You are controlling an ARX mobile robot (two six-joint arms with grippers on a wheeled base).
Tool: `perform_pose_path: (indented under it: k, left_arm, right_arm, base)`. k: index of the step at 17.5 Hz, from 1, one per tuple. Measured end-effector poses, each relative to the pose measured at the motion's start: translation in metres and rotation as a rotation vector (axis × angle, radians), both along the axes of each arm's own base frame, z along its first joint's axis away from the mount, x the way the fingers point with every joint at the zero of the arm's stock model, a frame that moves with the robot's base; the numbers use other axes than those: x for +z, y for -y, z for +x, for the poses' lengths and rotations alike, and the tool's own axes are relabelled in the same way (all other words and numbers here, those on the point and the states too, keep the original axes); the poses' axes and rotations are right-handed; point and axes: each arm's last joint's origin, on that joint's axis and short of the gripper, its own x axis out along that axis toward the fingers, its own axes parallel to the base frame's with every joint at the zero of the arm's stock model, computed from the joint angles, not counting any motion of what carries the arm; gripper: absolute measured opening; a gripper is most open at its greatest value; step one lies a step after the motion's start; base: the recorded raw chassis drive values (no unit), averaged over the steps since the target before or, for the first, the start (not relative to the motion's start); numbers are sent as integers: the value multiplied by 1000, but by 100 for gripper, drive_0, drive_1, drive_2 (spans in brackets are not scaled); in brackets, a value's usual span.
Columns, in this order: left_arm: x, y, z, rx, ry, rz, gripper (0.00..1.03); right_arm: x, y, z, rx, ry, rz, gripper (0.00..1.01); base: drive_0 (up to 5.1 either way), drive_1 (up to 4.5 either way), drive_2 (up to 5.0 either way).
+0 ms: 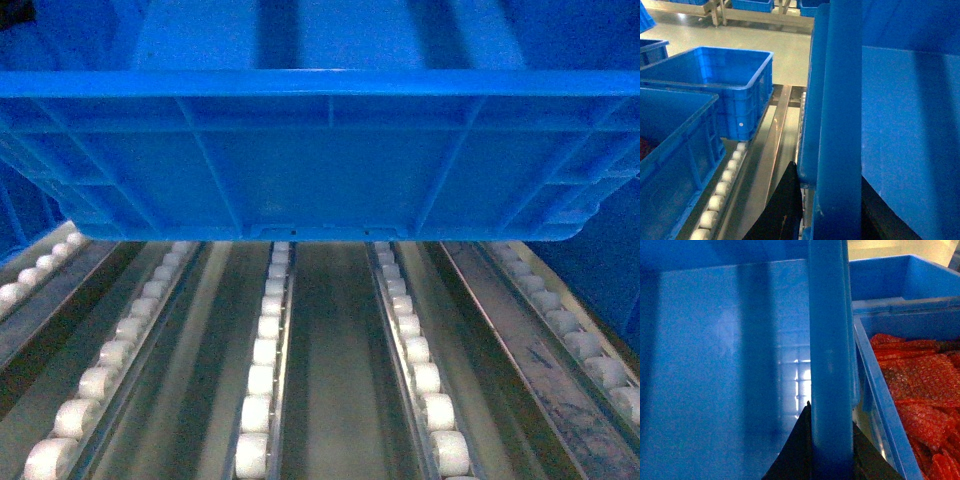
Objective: Place box next to blue box on left shelf
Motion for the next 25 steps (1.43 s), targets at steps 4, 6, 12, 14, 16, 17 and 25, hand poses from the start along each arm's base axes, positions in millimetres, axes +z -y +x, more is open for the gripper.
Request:
perform_pose_path:
  k: [4, 6, 12, 14, 16, 17, 25]
  left_arm:
    - [0, 0, 0, 0, 0, 0, 17]
    - [0, 0, 0, 0, 0, 0, 17]
    - [0, 0, 0, 0, 0, 0, 17]
    - [0, 0, 0, 0, 0, 0, 17]
    - [0, 0, 0, 0, 0, 0, 17]
    - [0, 0, 0, 0, 0, 0, 17]
    - [3, -9, -9, 63, -181, 137, 16]
  right_arm:
    - [0, 0, 0, 0, 0, 0, 9]
    - [0, 0, 0, 0, 0, 0, 9]
    - [0, 0, 0, 0, 0, 0, 9]
    - [0, 0, 0, 0, 0, 0, 9]
    - [0, 0, 0, 0, 0, 0, 9]
    - [0, 0, 0, 0, 0, 0, 9]
    - [-8, -11, -10, 97, -115, -30, 8]
  base:
    - [0, 0, 0]
    - [0, 0, 0]
    - [0, 0, 0]
    - [0, 0, 0]
    - [0, 0, 0]
    - [0, 0, 0]
    - [0, 0, 0]
